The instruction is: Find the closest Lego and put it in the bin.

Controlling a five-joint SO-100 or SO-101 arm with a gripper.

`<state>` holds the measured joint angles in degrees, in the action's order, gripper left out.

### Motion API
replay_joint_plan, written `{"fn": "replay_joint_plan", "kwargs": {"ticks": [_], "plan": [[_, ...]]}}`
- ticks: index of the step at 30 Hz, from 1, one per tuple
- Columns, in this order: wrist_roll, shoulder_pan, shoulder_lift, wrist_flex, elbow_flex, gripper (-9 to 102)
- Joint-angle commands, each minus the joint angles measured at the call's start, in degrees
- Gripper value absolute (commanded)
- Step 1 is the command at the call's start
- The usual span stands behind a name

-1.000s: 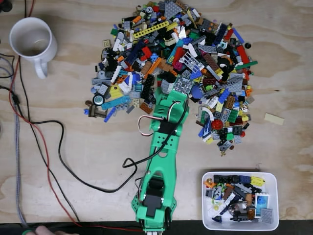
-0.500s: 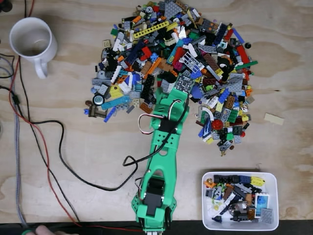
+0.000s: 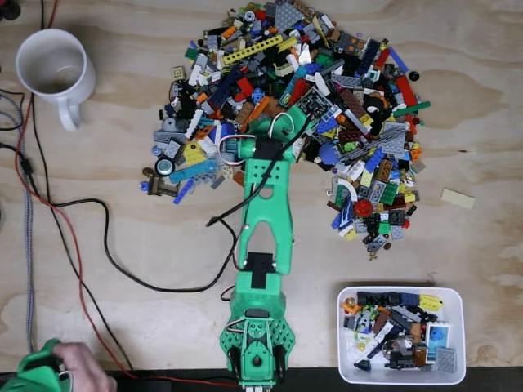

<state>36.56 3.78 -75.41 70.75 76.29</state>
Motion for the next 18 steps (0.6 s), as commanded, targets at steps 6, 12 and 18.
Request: {"fn": "replay_joint_plan", "kwargs": {"ticks": [6,12,18], "plan": [[-17.14,1.85,12.74,4.57,-17.75,22],[-16.7,2.37,15.82,1.05,-17.93,19],[-15.91,1.67,16.7,-2.46,-16.96,19]]}}
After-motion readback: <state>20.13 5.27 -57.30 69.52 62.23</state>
